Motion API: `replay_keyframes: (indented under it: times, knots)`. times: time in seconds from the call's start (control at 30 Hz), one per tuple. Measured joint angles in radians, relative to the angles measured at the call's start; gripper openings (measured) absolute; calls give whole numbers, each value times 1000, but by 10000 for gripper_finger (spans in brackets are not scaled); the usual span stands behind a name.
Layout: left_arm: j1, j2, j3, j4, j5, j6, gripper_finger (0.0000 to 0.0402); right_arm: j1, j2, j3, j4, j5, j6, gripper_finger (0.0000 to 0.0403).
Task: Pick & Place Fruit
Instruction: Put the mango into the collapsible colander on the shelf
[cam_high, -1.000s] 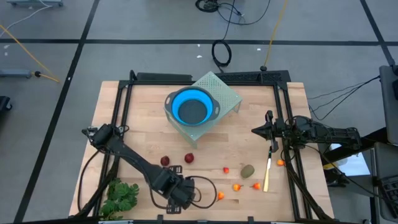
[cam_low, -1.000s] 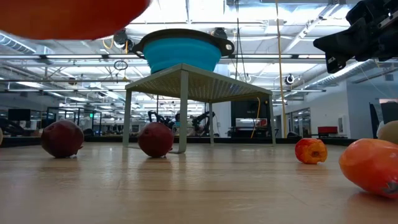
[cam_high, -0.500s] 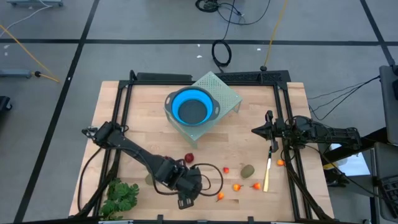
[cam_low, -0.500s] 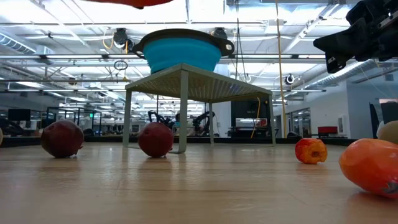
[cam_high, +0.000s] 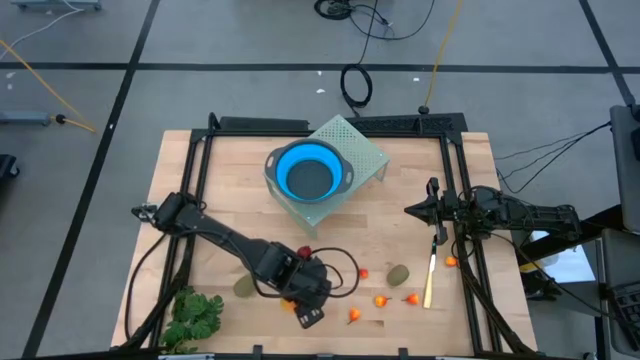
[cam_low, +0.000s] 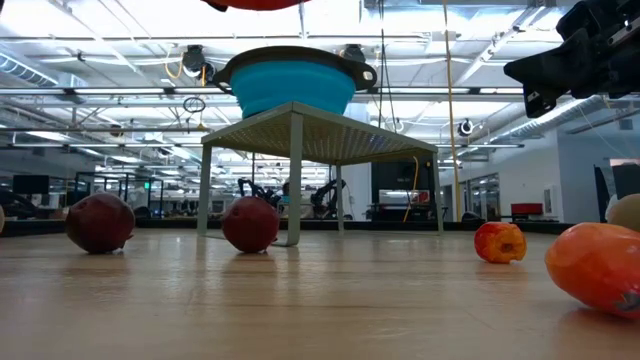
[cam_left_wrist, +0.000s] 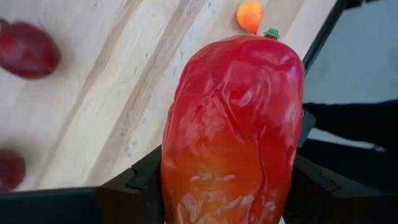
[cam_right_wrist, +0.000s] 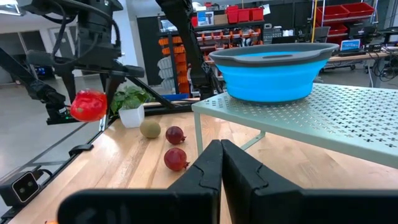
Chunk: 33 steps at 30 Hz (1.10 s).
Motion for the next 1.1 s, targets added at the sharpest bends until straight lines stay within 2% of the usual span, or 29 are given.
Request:
replay_keyframes:
  times: [0.3,0.7,0.8,1.1]
  knots:
    - [32,0,0,0,94,-231,219,0,0,0,0,0,0,0]
    - [32,0,0,-2,108,-245,216,0,0,0,0,0,0,0]
    - [32,0,0,-2,64,-208,222,0,0,0,0,0,0,0]
    - [-10,0,0,-6,-216,47,208,0,0,0,-3,0,0,0]
